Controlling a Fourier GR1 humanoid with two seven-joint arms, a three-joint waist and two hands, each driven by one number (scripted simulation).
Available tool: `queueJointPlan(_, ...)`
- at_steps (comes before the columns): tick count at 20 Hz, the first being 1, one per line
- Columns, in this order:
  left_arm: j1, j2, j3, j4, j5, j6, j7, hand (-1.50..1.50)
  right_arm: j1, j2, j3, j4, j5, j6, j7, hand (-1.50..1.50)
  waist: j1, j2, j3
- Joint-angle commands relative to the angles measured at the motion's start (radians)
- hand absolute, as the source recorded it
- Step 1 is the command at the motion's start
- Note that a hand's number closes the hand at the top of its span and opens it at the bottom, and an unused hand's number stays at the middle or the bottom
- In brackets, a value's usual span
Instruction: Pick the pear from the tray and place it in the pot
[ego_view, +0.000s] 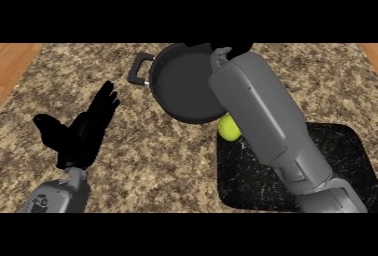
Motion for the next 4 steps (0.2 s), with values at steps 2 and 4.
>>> queueJointPlan(2, 0.037, -0.005, -0.018, -0.033, -0.023, 0.013, 0.003, 0.0, 0.011, 0.005, 0.0, -0.002, 0.092, -0.28, 0.036, -1.5, -0.022, -0.009, 0.0)
queueJointPlan(4, 0.03, -0.003, 0.02, -0.016, -0.004, 0.019, 0.002, 0.0, 0.012, -0.007, -0.039, -0.052, 0.116, -0.271, 0.05, -1.5, -0.047, -0.014, 0.0)
